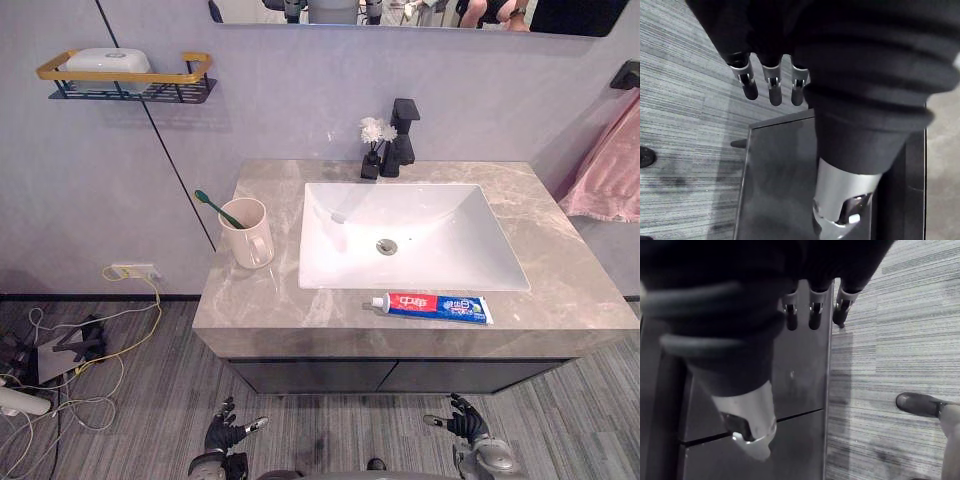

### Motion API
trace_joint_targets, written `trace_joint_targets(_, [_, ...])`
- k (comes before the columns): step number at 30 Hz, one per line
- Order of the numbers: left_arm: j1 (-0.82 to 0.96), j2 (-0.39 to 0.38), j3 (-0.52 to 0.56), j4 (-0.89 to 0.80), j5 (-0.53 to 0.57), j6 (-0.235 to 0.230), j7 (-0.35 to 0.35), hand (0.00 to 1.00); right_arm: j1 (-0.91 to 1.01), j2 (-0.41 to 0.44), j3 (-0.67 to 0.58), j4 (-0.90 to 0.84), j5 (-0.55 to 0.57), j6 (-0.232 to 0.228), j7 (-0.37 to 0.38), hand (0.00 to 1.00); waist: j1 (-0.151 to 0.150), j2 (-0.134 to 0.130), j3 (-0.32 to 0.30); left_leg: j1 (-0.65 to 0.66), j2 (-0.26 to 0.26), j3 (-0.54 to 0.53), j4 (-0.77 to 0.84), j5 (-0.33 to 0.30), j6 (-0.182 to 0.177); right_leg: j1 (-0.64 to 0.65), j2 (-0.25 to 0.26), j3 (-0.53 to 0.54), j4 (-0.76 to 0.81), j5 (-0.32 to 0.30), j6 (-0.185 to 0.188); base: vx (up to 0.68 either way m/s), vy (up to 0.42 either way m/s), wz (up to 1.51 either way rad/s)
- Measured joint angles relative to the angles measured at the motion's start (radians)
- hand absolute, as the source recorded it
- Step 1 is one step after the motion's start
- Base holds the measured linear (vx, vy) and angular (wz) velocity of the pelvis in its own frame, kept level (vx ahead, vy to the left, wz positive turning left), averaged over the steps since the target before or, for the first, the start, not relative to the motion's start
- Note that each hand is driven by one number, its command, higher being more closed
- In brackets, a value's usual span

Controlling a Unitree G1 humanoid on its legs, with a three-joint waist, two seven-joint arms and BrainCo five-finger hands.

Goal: Organize washtable

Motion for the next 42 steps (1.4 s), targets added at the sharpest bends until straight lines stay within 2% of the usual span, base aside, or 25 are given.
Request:
trace_joint_targets(6, [-0.022,0.001,-0.002,0.033,0.023,0.005,0.018,0.0,-0.001,-0.014,-0.093,0.081,0.001,0.003,-0.017,0.0,0.002,-0.002,0.008,0.007,-0.005,-0.019,-0.047,0.027,0.004,-0.005,-0.017,-0.025,0.0,-0.001,0.002,-0.01,0.003,0.1])
trace_joint_targets(12, [-0.039,0.023,0.001,0.032,0.034,0.007,0.043,0.0,0.001,-0.037,-0.168,0.087,0.002,0.01,-0.051,0.0,0.003,0.0,0.009,0.006,-0.015,-0.036,-0.053,0.035,0.014,0.003,-0.032,-0.053,0.0,-0.009,0.013,-0.02,0.01,0.13])
trace_joint_targets(17, [-0.02,0.033,0.04,-0.059,0.033,0.007,0.051,0.0,-0.007,-0.037,-0.207,0.093,0.01,0.01,-0.052,0.0,0.006,-0.005,0.012,0.01,-0.022,-0.059,-0.071,0.048,0.014,0.019,-0.04,-0.089,0.0,-0.013,0.02,0.0,0.001,0.22])
trace_joint_targets(22, [0.009,0.035,0.128,-0.265,0.034,0.01,0.066,0.0,-0.01,-0.04,-0.229,0.093,0.012,0.01,-0.05,0.0,0.011,0.002,0.015,0.005,-0.032,-0.102,-0.068,0.053,0.016,0.036,-0.049,-0.139,0.0,-0.018,0.026,-0.02,-0.007,0.25])
trace_joint_targets(24, [0.011,0.042,0.187,-0.384,0.035,0.011,0.069,0.0,-0.008,-0.039,-0.229,0.09,0.018,0.01,-0.042,0.0,0.033,0.01,0.015,-0.009,-0.034,-0.106,-0.066,0.053,0.017,0.035,-0.051,-0.146,0.0,-0.019,0.027,-0.07,-0.006,0.1])
trace_joint_targets(26, [0.011,0.055,0.231,-0.476,0.039,0.012,0.077,0.0,-0.003,-0.039,-0.229,0.077,0.019,0.01,-0.032,0.0,0.035,0.013,0.015,-0.012,-0.036,-0.12,-0.065,0.055,0.015,0.036,-0.052,-0.165,0.0,-0.023,0.029,-0.03,-0.016,0.21])
trace_joint_targets(29, [0.01,0.065,0.312,-0.657,0.078,0.014,0.101,0.0,0.003,-0.039,-0.229,0.067,0.02,0.008,-0.027,0.0,0.039,0.015,0.015,-0.017,-0.036,-0.139,-0.062,0.061,0.015,0.037,-0.052,-0.187,0.0,-0.026,0.028,0.01,-0.015,0.25])
trace_joint_targets(32, [-0.012,0.073,0.354,-0.918,0.16,0.012,0.147,0.0,0.025,-0.039,-0.228,0.061,0.022,0.005,-0.018,0.0,0.061,0.019,0.014,-0.035,-0.04,-0.161,-0.047,0.059,0.014,0.037,-0.052,-0.211,0.0,-0.033,0.025,-0.01,-0.015,0.22])
trace_joint_targets(36, [-0.033,0.08,0.316,-1.166,0.285,-0.004,0.184,0.0,0.033,-0.037,-0.22,0.045,0.039,-0.004,-0.004,0.0,0.062,0.03,0.008,-0.045,-0.045,-0.182,-0.036,0.06,0.014,0.041,-0.055,-0.232,0.0,-0.036,0.025,-0.01,0.0,0.18])
trace_joint_targets(40, [-0.105,0.13,0.145,-1.284,0.402,-0.025,0.194,0.0,0.032,-0.036,-0.18,0.045,0.056,-0.023,0.014,0.0,0.06,0.034,0.008,-0.045,-0.047,-0.189,-0.028,0.059,0.014,0.05,-0.056,-0.242,0.0,-0.037,0.024,-0.02,0.007,0.08])
trace_joint_targets(42, [-0.144,0.155,0.073,-1.291,0.438,-0.042,0.192,0.0,0.032,-0.033,-0.151,0.045,0.057,-0.026,0.015,0.0,0.058,0.035,0.008,-0.049,-0.046,-0.189,-0.027,0.059,0.014,0.05,-0.055,-0.242,0.0,-0.037,0.024,-0.04,0.005,0.0])
